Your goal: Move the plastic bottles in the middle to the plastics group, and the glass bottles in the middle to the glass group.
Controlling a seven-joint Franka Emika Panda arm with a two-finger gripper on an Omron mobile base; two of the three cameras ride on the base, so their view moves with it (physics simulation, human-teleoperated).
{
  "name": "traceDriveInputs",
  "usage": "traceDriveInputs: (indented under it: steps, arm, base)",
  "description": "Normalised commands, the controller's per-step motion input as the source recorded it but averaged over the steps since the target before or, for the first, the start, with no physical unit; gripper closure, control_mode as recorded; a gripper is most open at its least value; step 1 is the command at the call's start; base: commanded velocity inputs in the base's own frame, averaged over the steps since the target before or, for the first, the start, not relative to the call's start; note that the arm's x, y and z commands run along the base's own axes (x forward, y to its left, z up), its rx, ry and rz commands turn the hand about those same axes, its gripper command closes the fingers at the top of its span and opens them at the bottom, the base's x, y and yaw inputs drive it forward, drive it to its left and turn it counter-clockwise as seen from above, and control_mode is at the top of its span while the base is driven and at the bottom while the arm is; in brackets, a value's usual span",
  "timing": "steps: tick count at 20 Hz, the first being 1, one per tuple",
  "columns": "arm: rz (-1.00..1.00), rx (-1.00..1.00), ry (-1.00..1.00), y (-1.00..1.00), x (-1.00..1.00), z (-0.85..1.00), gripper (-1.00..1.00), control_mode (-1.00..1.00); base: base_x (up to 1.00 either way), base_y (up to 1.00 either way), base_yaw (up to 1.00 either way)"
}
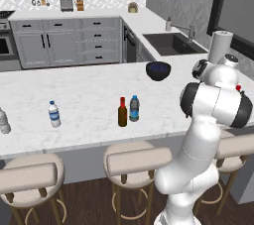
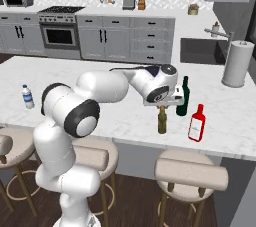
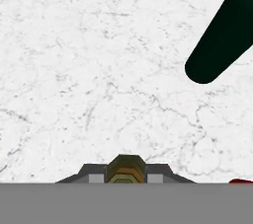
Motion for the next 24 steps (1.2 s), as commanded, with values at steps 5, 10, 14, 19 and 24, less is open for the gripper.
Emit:
traceDriveInputs:
  steps: [5,10,14,19,24]
  arm:
    - [0.07,0.10,-0.12,-0.12,0.20,-0.17,1.00,-1.00]
    - [0.04,0.05,-0.04,-0.12,0.25,-0.13,1.00,-1.00]
    - [0.00,0.00,0.00,-0.01,0.18,-0.27,1.00,-1.00]
    - [0.00,0.00,0.00,0.18,0.12,-0.32,1.00,-1.00]
    - [0.00,-0.03,0.01,0.38,0.00,-0.45,1.00,-1.00]
  base:
    - [0.00,0.00,0.00]
    - [0.00,0.00,0.00]
    - [0.00,0.00,0.00]
    - [0.00,0.00,0.00]
    - [0.00,0.00,0.00]
